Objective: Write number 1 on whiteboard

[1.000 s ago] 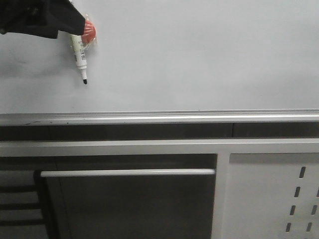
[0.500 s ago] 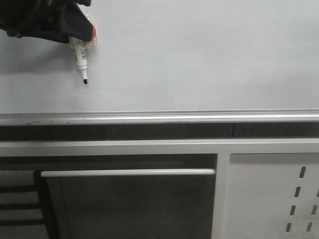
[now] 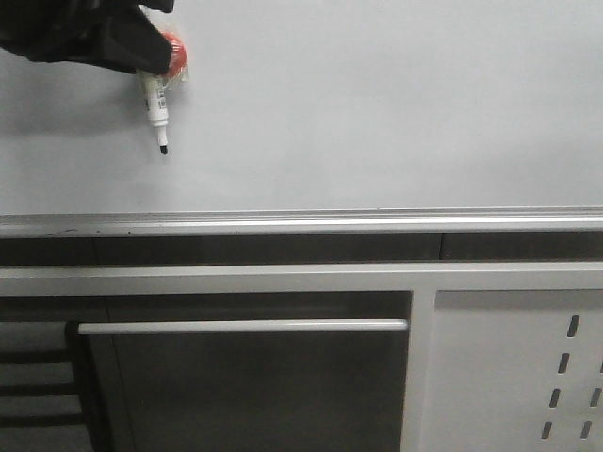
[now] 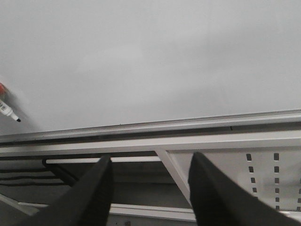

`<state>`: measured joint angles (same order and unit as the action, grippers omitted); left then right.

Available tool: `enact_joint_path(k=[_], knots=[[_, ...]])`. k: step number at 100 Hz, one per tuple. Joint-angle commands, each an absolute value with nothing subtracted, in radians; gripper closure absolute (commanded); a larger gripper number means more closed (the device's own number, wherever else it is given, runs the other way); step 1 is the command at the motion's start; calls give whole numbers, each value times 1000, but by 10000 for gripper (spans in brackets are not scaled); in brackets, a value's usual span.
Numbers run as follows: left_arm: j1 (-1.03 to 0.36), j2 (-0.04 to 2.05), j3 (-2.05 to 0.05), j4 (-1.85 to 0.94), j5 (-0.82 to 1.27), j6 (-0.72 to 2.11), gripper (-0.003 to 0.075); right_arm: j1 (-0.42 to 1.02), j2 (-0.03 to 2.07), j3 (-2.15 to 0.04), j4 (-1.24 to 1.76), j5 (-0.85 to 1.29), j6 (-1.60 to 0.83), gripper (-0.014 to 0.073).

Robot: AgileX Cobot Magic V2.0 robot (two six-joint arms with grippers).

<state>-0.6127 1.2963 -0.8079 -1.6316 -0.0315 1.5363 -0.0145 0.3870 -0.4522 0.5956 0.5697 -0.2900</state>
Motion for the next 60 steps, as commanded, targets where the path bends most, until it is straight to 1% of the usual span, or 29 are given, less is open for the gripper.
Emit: enact_joint_path(k=[1, 6, 14, 24, 31, 48, 60], knots=[[-650, 1241, -836, -1568, 52, 1535, 741, -20, 408, -488, 616, 555, -303, 262], [-674, 1233, -834, -1539, 102, 1535, 741, -20, 424, -495, 630, 590, -330, 262], [-722, 1230, -830, -1500, 178, 1535, 741, -20, 471, -523, 704, 665, -439, 262], [-788, 1235, -829, -1442, 218, 1535, 741, -20, 561, -581, 842, 780, -624, 262], [-833, 1241, -825, -1394, 220, 1522, 741, -20, 630, -628, 913, 855, -706, 262], [-891, 1268, -825, -1240, 284, 1423, 741, -20, 803, -750, 952, 1009, -778, 262], [-891, 1298, -825, -1194, 342, 1396, 741, 44, 906, -832, 978, 1078, -805, 262]])
